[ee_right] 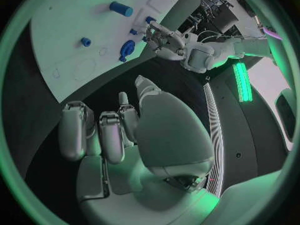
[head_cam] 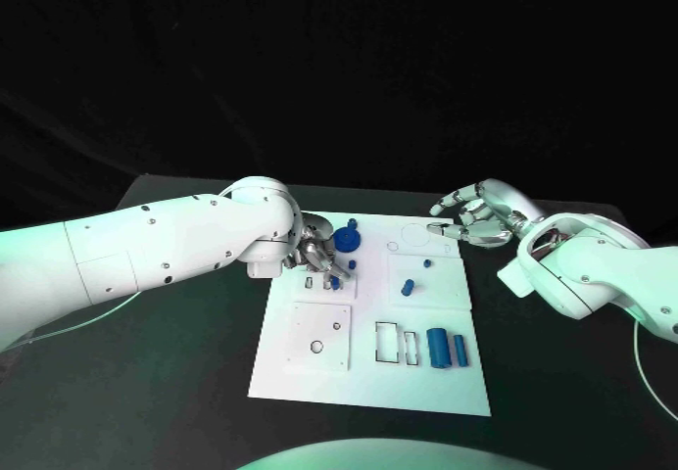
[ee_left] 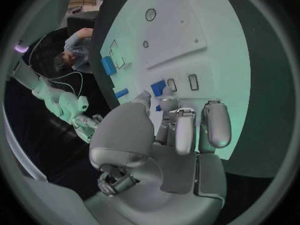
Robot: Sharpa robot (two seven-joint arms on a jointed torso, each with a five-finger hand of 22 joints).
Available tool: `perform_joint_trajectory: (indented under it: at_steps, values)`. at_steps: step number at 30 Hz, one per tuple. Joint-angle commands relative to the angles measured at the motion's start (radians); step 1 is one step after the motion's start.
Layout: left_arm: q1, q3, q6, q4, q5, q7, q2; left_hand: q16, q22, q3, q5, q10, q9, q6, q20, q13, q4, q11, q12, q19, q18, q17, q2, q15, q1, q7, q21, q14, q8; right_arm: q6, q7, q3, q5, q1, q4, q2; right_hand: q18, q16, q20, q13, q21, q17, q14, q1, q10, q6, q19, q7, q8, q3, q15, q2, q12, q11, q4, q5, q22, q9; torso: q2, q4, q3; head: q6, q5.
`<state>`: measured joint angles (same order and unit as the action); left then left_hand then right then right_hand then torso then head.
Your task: Assemble the parts on the task board
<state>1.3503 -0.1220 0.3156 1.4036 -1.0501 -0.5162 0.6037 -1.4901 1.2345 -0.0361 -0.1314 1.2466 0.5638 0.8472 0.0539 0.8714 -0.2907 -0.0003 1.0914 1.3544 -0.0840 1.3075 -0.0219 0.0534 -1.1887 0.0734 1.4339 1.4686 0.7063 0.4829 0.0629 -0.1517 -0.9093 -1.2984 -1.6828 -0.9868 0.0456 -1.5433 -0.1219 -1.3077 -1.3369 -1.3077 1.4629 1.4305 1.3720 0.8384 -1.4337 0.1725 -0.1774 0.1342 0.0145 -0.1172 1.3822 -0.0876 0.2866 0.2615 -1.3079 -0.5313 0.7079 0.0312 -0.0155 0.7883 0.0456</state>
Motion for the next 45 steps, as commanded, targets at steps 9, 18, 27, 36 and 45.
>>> perform_joint_trajectory:
  at_steps: [9, 18, 27, 36, 45]
  values:
    - [0.000, 0.000, 0.027, -0.003, 0.020, -0.002, -0.006, -0.008, 0.005, -0.067, -0.005, -0.015, 0.011, -0.017, 0.001, 0.001, -0.001, 0.000, 0.006, 0.004, 0.014, 0.111, -0.015, 0.005, -0.065, -0.001, 0.005, 0.066, -0.005, -0.010, 0.001, 0.000, -0.005, 0.002, 0.000, 0.001, 0.014, 0.004, 0.001, -0.031, 0.003, -0.188, 0.088, -0.011, 0.002, -0.002, 0.006, 0.000, -0.007, 0.004, 0.001, 0.004, 0.005, -0.001, 0.002, 0.007, -0.119, 0.000, 0.000, -0.0003, 0.0004, 0.005, -0.001]
    - [-0.001, 0.000, 0.036, -0.003, 0.031, -0.003, -0.005, -0.010, 0.009, -0.283, -0.005, -0.021, 0.031, -0.016, 0.000, -0.004, -0.002, 0.001, 0.006, 0.002, 0.014, 0.111, 0.061, 0.005, -0.084, 0.001, 0.006, 0.065, -0.020, -0.011, 0.002, 0.000, -0.004, 0.002, 0.001, 0.001, 0.014, 0.004, 0.001, -0.031, 0.003, -0.188, 0.088, -0.011, 0.002, -0.002, 0.006, 0.000, -0.007, 0.004, 0.001, 0.004, 0.005, -0.001, 0.002, 0.007, -0.119, 0.000, 0.000, 0.0000, 0.0002, 0.007, -0.002]
    - [-0.001, 0.000, 0.042, -0.002, 0.040, -0.003, -0.004, -0.012, 0.012, -0.520, -0.002, -0.017, 0.064, -0.016, -0.001, -0.006, 0.011, -0.002, 0.007, 0.001, 0.014, 0.109, 0.138, 0.007, -0.061, -0.001, 0.006, 0.064, -0.013, -0.010, 0.002, 0.000, -0.004, 0.002, -0.001, -0.001, 0.014, 0.005, 0.001, -0.030, 0.003, -0.187, 0.088, -0.011, 0.002, -0.003, 0.006, 0.000, -0.008, 0.005, 0.001, 0.004, 0.004, 0.000, 0.002, 0.009, -0.119, 0.000, 0.000, 0.0007, 0.0006, 0.012, -0.002]
    - [0.000, 0.001, 0.034, 0.005, 0.090, -0.001, 0.007, -0.011, 0.016, -0.767, -0.008, -0.005, 0.112, -0.031, -0.005, -0.006, 0.124, -0.003, 0.004, 0.002, 0.015, 0.103, 0.186, 0.009, -0.067, -0.001, 0.007, 0.063, 0.018, -0.008, 0.001, 0.000, -0.004, 0.002, -0.002, -0.002, 0.015, 0.005, 0.001, -0.030, 0.004, -0.186, 0.088, -0.011, 0.002, -0.003, 0.007, 0.000, -0.008, 0.006, 0.000, 0.005, 0.004, 0.000, 0.001, 0.011, -0.118, 0.000, -0.001, 0.0005, 0.0015, 0.012, -0.002]
    - [0.000, 0.007, -0.031, 0.037, 0.167, 0.005, 0.044, -0.013, 0.019, -0.859, -0.046, 0.011, 0.143, -0.026, -0.006, 0.003, 0.199, -0.004, 0.011, 0.002, 0.014, 0.104, 0.205, 0.010, -0.027, 0.000, 0.009, 0.064, 0.039, -0.003, 0.000, 0.000, -0.003, 0.002, 0.001, -0.006, 0.015, 0.006, 0.002, -0.029, 0.007, -0.184, 0.087, -0.011, 0.001, -0.003, 0.008, 0.000, -0.008, 0.007, 0.000, 0.006, 0.003, 0.000, 0.001, 0.013, -0.117, 0.000, -0.002, 0.0018, 0.0023, 0.012, 0.000]
